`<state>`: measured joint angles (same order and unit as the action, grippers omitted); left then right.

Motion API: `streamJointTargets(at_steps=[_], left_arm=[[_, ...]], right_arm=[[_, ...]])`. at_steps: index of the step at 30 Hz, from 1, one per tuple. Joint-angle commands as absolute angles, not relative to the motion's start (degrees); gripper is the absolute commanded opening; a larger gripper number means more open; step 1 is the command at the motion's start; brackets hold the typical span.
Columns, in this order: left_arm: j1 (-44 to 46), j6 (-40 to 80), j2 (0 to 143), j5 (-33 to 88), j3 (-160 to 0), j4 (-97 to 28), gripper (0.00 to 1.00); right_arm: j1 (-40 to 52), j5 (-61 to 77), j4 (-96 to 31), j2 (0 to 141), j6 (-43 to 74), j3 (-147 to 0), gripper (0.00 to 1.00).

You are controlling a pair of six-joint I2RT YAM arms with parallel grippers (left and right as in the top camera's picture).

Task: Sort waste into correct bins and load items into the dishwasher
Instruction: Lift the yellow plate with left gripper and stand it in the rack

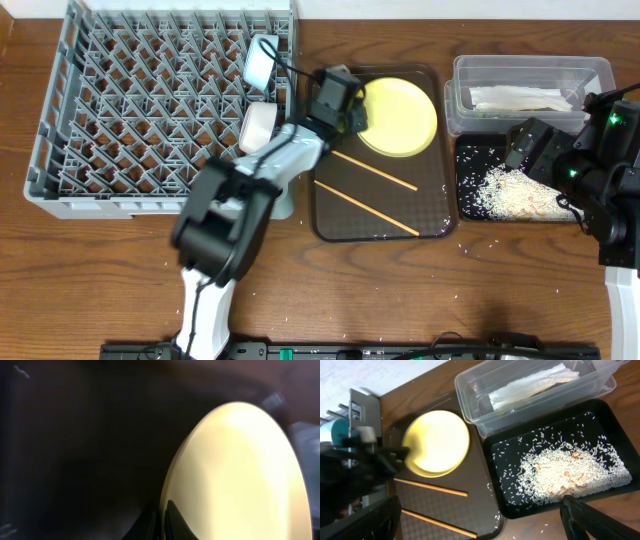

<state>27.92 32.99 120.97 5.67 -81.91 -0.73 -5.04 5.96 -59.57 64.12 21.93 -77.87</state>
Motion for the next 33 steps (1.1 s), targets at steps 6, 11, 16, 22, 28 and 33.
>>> streamJointTargets(at_steps=[6,11,16,22,28,33], left_arm=[[22.81,29.17,101.25,12.91,-82.04,-8.19,0.07],[17.30,22.44,93.06,12.32,-82.04,-15.44,0.07],[9.76,15.18,88.25,2.02,-82.04,-22.26,0.07],[2.33,3.53,87.79,-10.85,-82.02,-23.66,0.07],[-0.84,-6.13,88.84,-18.39,-81.95,-21.74,0.07],[-2.48,-10.02,90.61,-23.24,-81.71,-17.91,0.08]], right_arm=[[-5.28,5.85,-59.66,64.20,22.46,-78.22,0.99],[-5.28,5.82,-59.66,64.20,22.46,-78.22,0.99],[-5.28,5.85,-59.66,64.20,22.46,-78.22,0.99],[-5.28,5.82,-59.66,64.20,22.46,-78.22,0.99],[-5.28,5.82,-59.64,64.20,22.46,-78.22,0.99],[-5.28,5.82,-59.64,64.20,22.46,-78.22,0.99]])
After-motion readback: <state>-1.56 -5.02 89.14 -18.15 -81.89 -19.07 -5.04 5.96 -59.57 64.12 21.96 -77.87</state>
